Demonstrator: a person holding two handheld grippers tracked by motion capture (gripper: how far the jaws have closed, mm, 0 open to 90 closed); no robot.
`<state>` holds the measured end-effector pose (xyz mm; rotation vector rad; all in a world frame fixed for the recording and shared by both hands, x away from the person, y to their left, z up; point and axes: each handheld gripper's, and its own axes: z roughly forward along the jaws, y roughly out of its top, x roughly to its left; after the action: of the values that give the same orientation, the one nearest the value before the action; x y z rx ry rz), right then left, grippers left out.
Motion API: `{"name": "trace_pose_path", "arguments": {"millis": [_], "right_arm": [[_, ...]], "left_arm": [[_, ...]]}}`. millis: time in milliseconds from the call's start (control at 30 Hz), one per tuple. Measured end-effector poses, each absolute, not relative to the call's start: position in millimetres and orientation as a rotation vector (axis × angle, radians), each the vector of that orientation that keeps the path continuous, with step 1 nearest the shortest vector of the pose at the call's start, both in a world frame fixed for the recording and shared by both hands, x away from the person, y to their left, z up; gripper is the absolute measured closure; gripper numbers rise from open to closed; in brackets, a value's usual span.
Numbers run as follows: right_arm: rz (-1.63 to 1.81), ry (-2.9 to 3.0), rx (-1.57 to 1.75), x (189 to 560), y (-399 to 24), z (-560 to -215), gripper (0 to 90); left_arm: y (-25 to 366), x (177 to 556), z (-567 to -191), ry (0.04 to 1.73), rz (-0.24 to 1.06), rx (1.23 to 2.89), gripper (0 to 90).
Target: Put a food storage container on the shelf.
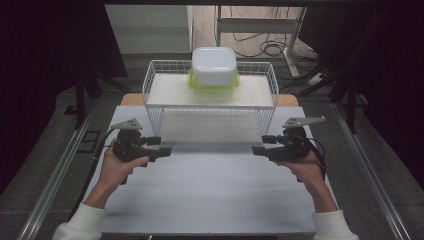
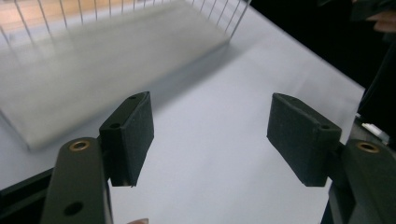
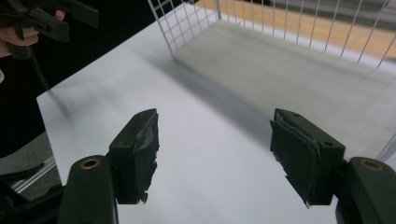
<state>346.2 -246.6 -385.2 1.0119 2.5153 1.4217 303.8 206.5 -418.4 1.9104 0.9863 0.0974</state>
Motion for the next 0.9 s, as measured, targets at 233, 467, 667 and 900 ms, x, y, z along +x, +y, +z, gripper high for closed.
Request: {"name": "trace_pose_path", "arguments": {"millis": [233, 467, 667, 900], "right_arm": [[1.383, 2.549, 1.081, 334.9, -258.0, -418.1, 31.7], [1.325, 2.568, 1.116, 335.4, -261.1, -430.1, 31.0], [1.313, 2.566, 1.116, 333.8, -263.0, -428.8, 31.0], [1.269, 2.585, 1.138, 334.9, -265.0, -434.6, 25.7]], "left_arm": [[208.3, 294.9, -444.7, 1.024, 0.083, 1.974, 31.2], [207.8, 291.4, -448.4, 1.035, 0.099, 1.991, 31.0], [205.1, 291.9, -451.1, 1.037, 0.093, 2.008, 30.1], [204.7, 294.2, -452.4, 1.06, 0.116, 2.027, 29.2]]}}
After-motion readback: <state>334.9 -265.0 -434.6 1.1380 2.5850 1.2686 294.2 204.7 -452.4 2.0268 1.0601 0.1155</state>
